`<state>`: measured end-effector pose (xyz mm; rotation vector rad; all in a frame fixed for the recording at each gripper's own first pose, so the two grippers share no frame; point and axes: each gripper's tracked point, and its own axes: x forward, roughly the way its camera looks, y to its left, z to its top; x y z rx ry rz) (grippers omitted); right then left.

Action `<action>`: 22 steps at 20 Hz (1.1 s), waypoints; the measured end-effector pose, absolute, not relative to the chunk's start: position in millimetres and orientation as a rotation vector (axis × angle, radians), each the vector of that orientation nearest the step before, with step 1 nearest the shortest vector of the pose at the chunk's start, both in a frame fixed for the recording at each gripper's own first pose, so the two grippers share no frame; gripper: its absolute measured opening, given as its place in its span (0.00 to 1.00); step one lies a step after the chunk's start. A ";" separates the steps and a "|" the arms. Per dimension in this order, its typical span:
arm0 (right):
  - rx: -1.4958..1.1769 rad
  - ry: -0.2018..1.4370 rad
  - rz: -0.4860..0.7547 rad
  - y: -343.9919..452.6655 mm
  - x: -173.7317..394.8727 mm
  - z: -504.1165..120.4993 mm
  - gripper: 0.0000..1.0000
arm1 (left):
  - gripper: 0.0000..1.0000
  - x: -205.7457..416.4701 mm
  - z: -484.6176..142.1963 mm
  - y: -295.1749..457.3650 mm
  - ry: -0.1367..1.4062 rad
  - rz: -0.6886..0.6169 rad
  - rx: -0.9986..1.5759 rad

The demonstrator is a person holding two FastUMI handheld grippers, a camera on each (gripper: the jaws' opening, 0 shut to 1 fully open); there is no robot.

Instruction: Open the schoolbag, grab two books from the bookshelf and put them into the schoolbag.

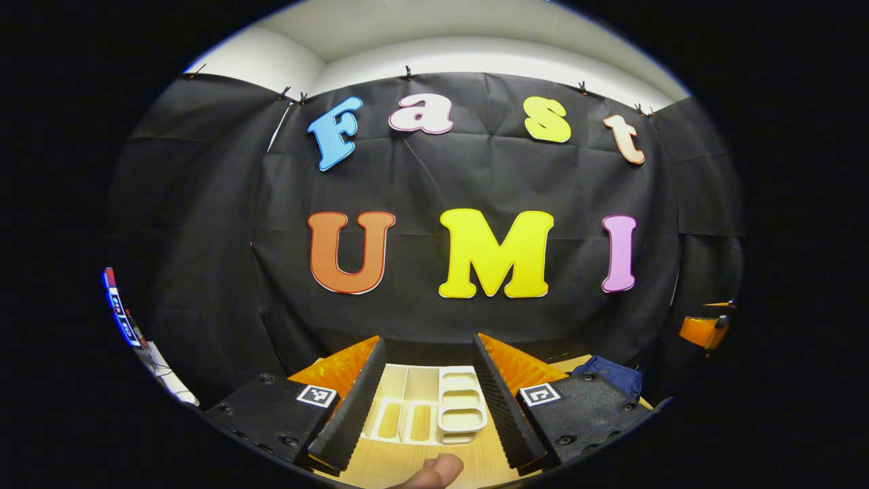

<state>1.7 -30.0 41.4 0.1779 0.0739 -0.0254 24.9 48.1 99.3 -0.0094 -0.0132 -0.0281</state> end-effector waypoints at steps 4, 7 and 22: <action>0.173 0.073 -0.027 -29.3 5.7 39.6 0.95 | 0.83 20.7 110.9 45.0 -0.084 -0.031 0.065; 0.171 0.081 -0.028 -28.6 6.9 37.1 0.98 | 0.83 23.1 109.3 43.2 -0.087 -0.028 0.091; 0.148 0.072 -0.030 -21.6 5.6 38.5 0.94 | 0.84 20.1 84.1 39.9 -0.024 -0.066 0.061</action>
